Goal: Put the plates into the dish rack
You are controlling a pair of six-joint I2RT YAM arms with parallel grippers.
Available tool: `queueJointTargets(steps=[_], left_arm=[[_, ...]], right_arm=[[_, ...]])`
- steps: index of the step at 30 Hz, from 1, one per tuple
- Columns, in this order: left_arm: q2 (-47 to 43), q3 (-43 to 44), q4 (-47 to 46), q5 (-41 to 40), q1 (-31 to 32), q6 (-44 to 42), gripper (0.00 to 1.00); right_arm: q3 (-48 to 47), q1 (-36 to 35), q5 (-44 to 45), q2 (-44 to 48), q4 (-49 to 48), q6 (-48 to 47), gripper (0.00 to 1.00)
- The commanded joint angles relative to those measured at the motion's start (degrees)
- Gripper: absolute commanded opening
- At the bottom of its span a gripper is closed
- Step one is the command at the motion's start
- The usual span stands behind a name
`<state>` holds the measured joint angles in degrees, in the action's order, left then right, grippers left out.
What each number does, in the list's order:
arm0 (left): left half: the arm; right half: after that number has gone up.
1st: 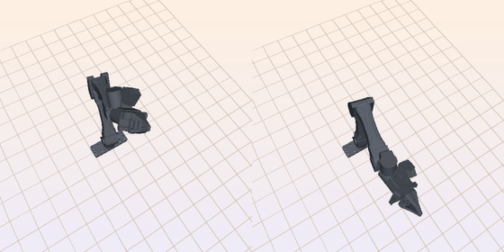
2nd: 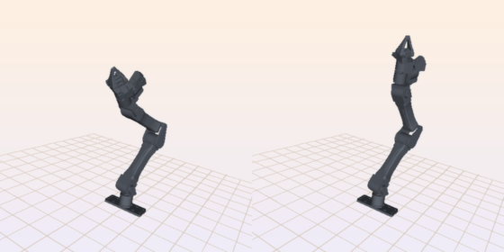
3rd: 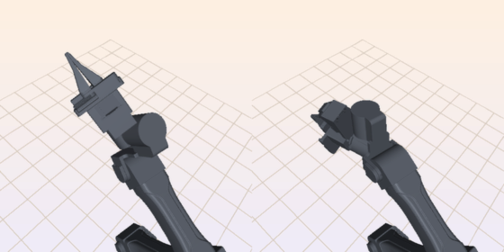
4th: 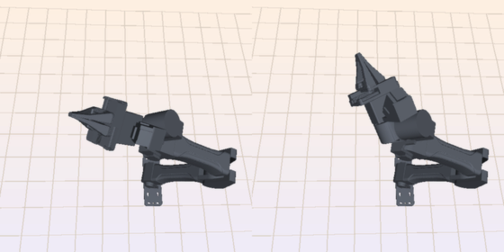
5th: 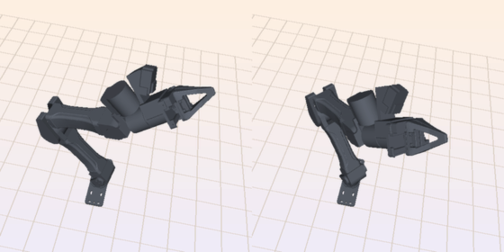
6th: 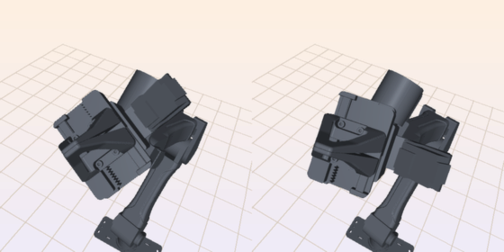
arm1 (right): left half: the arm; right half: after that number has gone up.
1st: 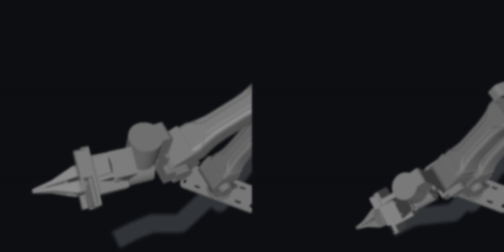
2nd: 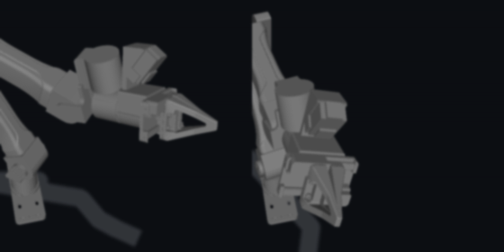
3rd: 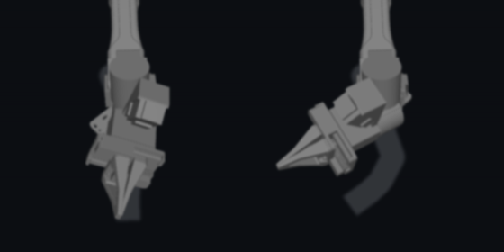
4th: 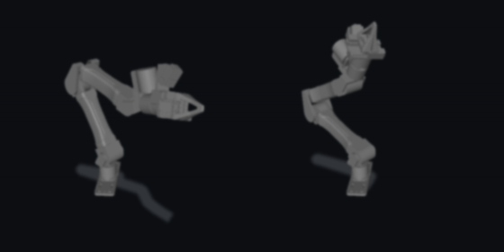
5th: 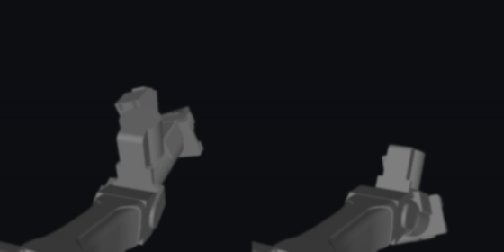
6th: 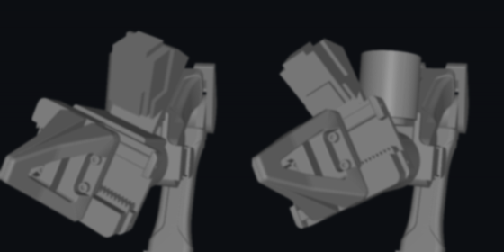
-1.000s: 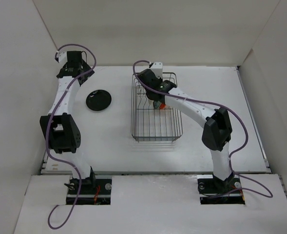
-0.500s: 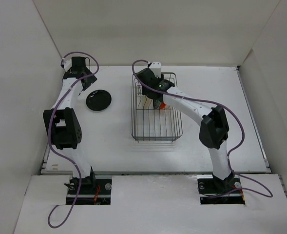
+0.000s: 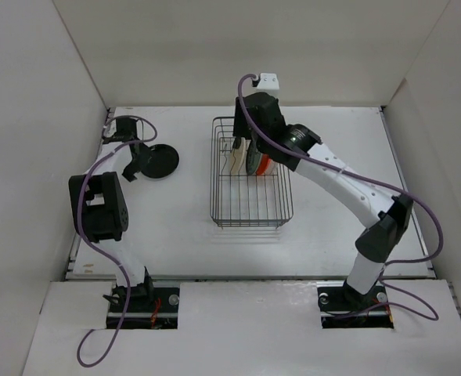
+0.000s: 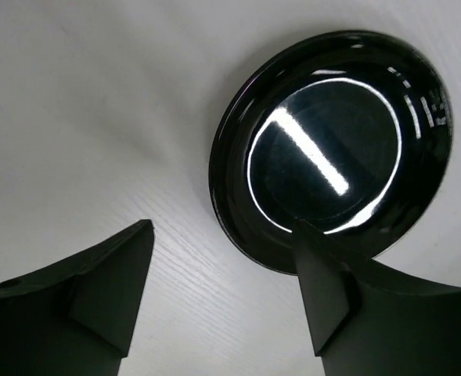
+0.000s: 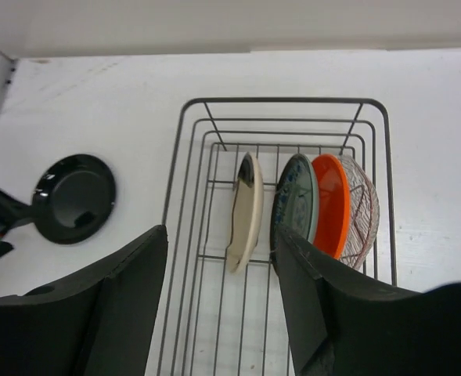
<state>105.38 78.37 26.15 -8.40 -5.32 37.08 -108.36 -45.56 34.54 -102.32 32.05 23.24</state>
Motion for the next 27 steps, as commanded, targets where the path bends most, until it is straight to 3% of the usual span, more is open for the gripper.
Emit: queueJointTargets(steps=[1,9,14,24,27], left_arm=[[-3.52,-3.73,-2.41,1.55,0.14,2.38,0.69],[-2.11,-6.74,-8.48,5.67,0.14,4.31,0.7],[-0.27,-8.14,-10.16,7.87,-1.88,6.51,0.61],[3.51,-6.74,-10.07,9.55,-3.82,7.04,0.52],[4.82,-6.03,-10.07,9.55,-3.82,7.57,0.44]], right_arm=[[1.66,-1.11,-2.11,3.0,-3.75,-2.59,0.62],[8.59,-1.11,-4.49,8.89,-7.61,-4.78,0.62],[11.67,-1.11,-6.41,13.01,-9.9,-5.32,0.62],[15.46,-1.64,-8.35,17.33,-12.81,-5.32,0.64],[15.46,-1.64,-8.88,17.95,-12.81,-5.32,0.64]])
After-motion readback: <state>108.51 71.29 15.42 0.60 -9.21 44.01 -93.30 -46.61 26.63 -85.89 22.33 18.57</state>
